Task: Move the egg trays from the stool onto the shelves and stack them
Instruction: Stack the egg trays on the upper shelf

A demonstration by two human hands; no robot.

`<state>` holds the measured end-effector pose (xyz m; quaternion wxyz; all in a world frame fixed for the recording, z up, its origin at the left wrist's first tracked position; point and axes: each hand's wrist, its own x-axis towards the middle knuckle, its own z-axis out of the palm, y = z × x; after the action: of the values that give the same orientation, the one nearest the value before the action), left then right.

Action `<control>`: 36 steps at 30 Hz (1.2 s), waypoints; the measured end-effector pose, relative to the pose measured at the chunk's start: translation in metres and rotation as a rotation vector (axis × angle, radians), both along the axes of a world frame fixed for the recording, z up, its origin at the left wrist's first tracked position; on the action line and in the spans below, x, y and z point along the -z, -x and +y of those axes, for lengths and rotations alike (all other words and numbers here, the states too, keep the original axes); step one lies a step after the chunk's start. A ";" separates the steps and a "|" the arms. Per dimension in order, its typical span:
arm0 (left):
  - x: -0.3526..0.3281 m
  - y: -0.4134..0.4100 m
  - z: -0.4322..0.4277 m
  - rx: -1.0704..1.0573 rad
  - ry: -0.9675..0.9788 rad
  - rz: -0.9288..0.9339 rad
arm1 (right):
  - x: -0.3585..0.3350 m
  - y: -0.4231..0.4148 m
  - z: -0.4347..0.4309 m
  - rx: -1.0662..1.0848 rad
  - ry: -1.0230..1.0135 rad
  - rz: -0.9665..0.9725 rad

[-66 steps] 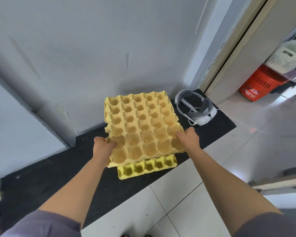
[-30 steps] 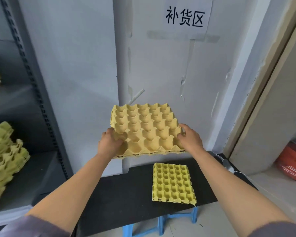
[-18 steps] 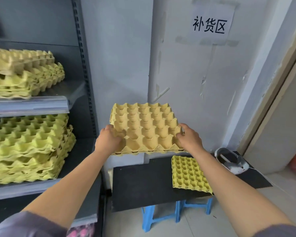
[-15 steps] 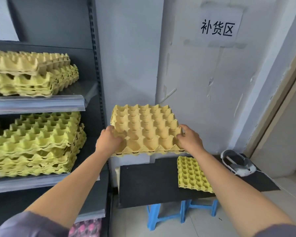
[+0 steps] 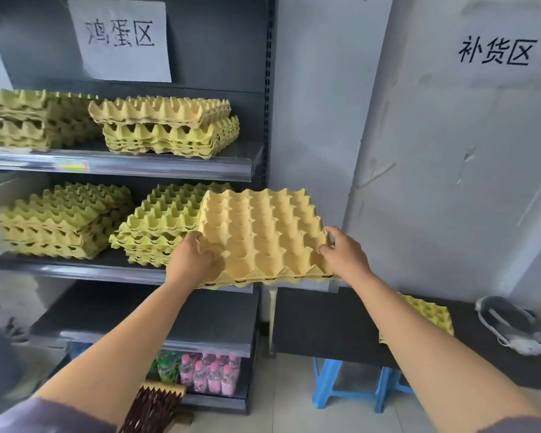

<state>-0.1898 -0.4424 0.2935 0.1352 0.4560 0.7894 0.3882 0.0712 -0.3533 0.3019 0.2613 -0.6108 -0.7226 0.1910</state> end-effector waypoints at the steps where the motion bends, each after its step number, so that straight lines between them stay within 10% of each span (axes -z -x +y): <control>1: 0.000 0.008 -0.008 -0.021 -0.007 -0.010 | -0.001 0.010 -0.004 -0.018 -0.002 0.011; 36: -0.055 0.279 -0.137 -0.215 -0.317 -0.074 | -0.064 0.297 -0.104 -0.179 -0.301 0.094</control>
<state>-0.4685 -0.5789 0.3488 0.0482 0.3702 0.7569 0.5364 -0.2253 -0.4573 0.3664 0.3652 -0.4883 -0.7816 0.1315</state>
